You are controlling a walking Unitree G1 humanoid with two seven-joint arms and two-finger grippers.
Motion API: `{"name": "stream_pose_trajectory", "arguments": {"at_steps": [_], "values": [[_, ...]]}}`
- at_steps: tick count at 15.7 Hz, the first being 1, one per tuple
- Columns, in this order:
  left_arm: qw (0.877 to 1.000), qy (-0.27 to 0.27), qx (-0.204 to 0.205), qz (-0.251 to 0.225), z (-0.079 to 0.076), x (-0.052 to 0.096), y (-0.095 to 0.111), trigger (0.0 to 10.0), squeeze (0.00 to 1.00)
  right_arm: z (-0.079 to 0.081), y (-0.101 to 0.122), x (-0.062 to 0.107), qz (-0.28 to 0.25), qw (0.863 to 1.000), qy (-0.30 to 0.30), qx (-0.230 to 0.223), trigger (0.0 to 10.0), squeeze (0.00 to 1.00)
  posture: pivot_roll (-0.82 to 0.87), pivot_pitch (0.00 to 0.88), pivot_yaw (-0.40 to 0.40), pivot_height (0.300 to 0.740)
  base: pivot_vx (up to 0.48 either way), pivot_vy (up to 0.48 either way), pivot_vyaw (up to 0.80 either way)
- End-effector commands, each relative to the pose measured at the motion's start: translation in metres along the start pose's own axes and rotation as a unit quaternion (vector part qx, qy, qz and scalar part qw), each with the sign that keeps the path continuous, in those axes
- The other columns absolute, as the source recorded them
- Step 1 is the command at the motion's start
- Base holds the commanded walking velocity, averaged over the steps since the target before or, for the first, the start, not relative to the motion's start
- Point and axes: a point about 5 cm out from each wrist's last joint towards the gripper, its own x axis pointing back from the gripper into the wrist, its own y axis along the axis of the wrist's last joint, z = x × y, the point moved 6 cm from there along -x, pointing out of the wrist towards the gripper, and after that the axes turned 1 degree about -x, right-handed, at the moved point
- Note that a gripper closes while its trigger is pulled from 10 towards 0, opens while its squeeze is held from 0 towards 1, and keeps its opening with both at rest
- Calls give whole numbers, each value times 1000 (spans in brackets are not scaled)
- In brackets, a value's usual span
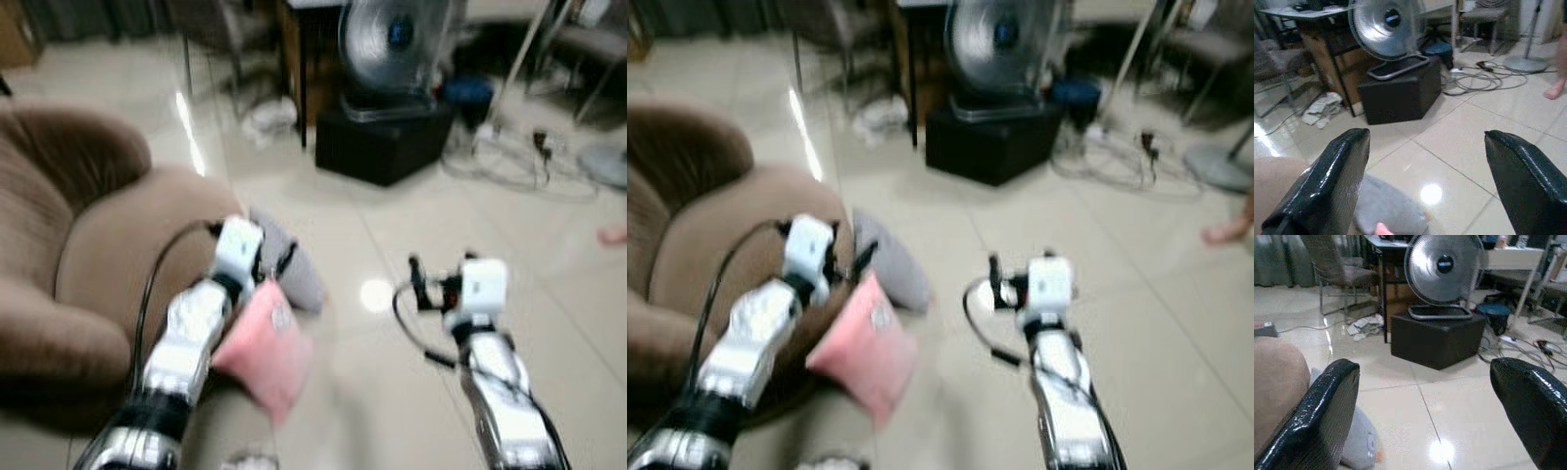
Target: Move the pillow to the sofa from floor
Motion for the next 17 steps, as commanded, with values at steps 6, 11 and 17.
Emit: {"name": "stream_pose_trajectory", "arguments": {"at_steps": [6, 11, 17], "values": [[1000, 22, -3, -5, 14, 6, 6, 10000, 0, 14, 0, 0, 6, 1000, 21, -21, 10000, 0, 50, 72, 10, 740, 362, 0, 0], [998, -21, 52, 2, -6, 7, 6, 10000, 0, 18, -2, 10, 10, 999, 46, -20, 10000, 0, 47, 76, 12, 710, 0, 0, 0], [998, -23, 62, 21, -8, 13, 0, 10000, 0, 18, -1, 11, 8, 999, 48, -11, 10000, 0, 51, 85, 4, 645, 0, 0, 0]]}}
